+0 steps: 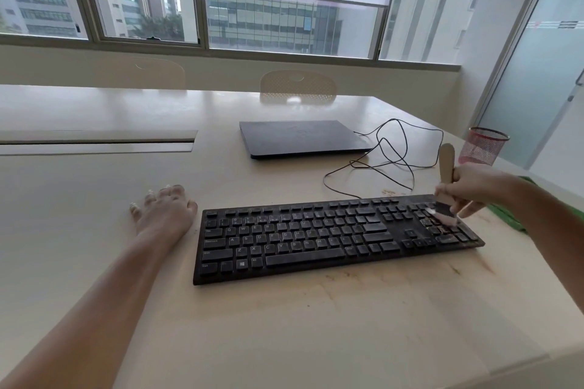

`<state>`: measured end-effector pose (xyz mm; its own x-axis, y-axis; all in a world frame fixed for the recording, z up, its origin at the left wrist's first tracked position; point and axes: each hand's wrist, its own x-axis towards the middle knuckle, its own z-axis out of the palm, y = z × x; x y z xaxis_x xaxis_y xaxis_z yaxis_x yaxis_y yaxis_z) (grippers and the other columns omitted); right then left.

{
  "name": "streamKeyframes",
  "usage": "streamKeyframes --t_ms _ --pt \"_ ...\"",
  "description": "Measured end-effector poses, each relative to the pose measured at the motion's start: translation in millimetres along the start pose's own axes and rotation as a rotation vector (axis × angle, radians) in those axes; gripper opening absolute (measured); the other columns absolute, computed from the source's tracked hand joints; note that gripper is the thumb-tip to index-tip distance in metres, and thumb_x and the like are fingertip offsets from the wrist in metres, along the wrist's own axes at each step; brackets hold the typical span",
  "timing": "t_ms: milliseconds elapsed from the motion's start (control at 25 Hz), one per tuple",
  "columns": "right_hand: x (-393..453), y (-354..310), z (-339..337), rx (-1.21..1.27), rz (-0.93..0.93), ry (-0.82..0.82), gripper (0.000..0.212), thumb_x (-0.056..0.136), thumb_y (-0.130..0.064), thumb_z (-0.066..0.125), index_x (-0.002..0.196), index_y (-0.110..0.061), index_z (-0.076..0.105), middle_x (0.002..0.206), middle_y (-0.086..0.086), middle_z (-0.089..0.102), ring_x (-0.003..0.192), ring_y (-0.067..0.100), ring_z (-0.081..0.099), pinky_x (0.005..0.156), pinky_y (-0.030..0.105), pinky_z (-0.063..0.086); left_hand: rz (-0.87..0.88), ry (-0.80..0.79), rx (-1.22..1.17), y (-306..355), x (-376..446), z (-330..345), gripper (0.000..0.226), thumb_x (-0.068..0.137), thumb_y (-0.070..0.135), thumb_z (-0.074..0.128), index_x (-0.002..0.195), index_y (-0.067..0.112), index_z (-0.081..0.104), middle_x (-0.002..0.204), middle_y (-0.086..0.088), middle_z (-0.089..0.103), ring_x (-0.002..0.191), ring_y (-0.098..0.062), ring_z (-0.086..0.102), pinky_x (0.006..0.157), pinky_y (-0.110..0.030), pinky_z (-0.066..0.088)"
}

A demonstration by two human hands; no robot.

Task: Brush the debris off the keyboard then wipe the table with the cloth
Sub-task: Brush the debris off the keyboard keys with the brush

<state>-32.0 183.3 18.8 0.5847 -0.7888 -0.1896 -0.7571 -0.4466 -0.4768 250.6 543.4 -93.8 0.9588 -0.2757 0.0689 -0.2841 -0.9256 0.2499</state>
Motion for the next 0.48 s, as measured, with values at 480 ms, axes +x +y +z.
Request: streamKeyframes --t_ms 480 --pt "-7.3 -25.1 31.4 0.050 -0.315 0.138 0.008 0.097 -0.017 0.049 0.102 -0.014 0.053 0.077 0.005 0.062 0.048 0.005 0.062 0.042 0.014 0.048 0.012 -0.003 0.022 0.6 -2.1 -0.7 0.043 0.097 0.032 0.030 0.134 0.013 0.039 0.151 -0.009 0.029 0.140 -0.030 0.022 0.113 -0.054 0.016"
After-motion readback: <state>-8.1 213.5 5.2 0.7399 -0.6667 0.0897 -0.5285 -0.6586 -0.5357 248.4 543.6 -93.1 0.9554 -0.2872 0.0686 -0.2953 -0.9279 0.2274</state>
